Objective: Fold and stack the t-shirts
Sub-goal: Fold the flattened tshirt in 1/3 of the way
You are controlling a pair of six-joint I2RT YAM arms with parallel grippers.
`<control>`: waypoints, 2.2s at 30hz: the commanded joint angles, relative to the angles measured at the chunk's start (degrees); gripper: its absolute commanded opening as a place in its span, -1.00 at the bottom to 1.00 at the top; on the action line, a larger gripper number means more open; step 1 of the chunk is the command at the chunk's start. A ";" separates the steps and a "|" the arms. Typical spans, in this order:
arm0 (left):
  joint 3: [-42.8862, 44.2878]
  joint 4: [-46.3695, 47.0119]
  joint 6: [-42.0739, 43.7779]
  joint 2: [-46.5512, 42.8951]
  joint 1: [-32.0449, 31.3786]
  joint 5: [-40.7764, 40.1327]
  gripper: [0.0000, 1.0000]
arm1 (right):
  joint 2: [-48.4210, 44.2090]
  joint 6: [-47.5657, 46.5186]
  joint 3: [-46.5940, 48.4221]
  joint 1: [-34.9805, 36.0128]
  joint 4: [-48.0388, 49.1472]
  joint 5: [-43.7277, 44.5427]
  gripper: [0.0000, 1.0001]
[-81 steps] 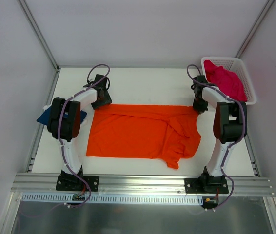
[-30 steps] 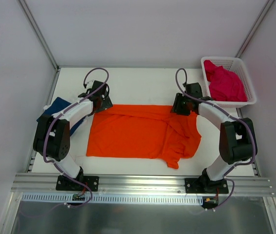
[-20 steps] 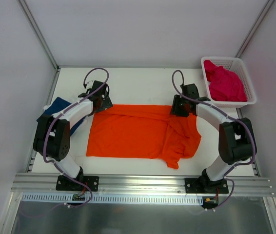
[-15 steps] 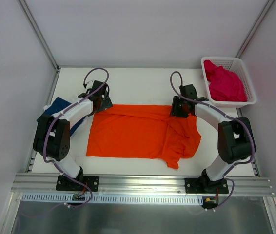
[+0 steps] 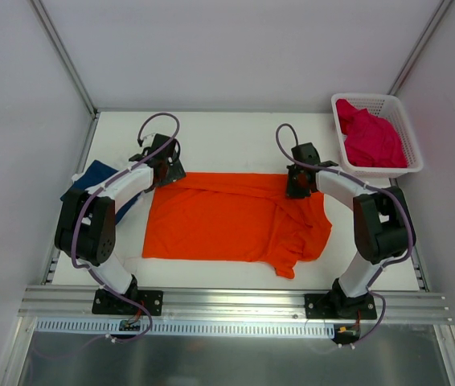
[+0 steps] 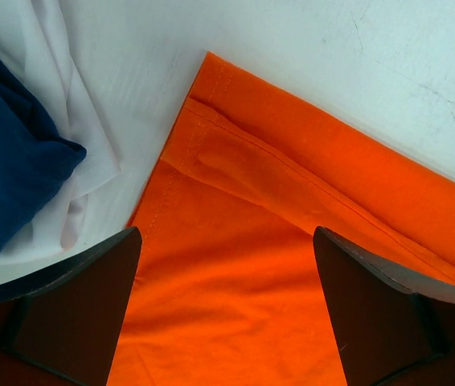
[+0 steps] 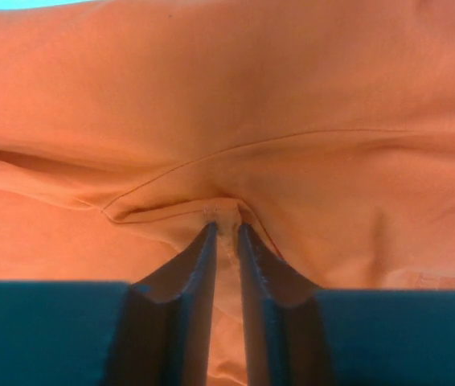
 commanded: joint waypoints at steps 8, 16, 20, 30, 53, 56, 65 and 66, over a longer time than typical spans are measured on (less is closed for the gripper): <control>-2.02 0.10 -0.70 -3.24 0.18 0.15 0.80 | -7.12 0.36 -1.22 4.44 -3.60 3.60 -0.99; -3.69 0.10 -0.88 -5.44 0.18 1.64 0.79 | -14.43 3.52 -6.05 11.29 -7.91 8.17 -0.99; -4.40 0.10 -0.97 -6.67 0.18 2.61 0.79 | -16.27 5.45 -9.21 13.93 -8.70 9.49 -0.99; -5.37 0.10 0.00 -8.52 0.18 3.14 0.78 | -17.42 8.80 -10.71 22.80 -8.97 13.26 0.29; 10.01 0.10 2.99 12.84 1.24 -2.66 0.59 | -25.41 4.40 -10.62 24.57 0.53 9.48 0.48; 9.84 0.19 2.90 13.19 1.15 -3.72 0.58 | -25.86 3.96 -11.15 24.48 0.44 9.75 0.48; 11.85 0.02 4.22 13.36 1.24 -5.39 0.58 | -22.87 4.49 -11.68 24.57 1.75 9.05 0.45; 12.12 0.10 4.57 14.15 1.15 -5.48 0.57 | -22.78 4.49 -11.77 24.57 1.93 9.05 0.44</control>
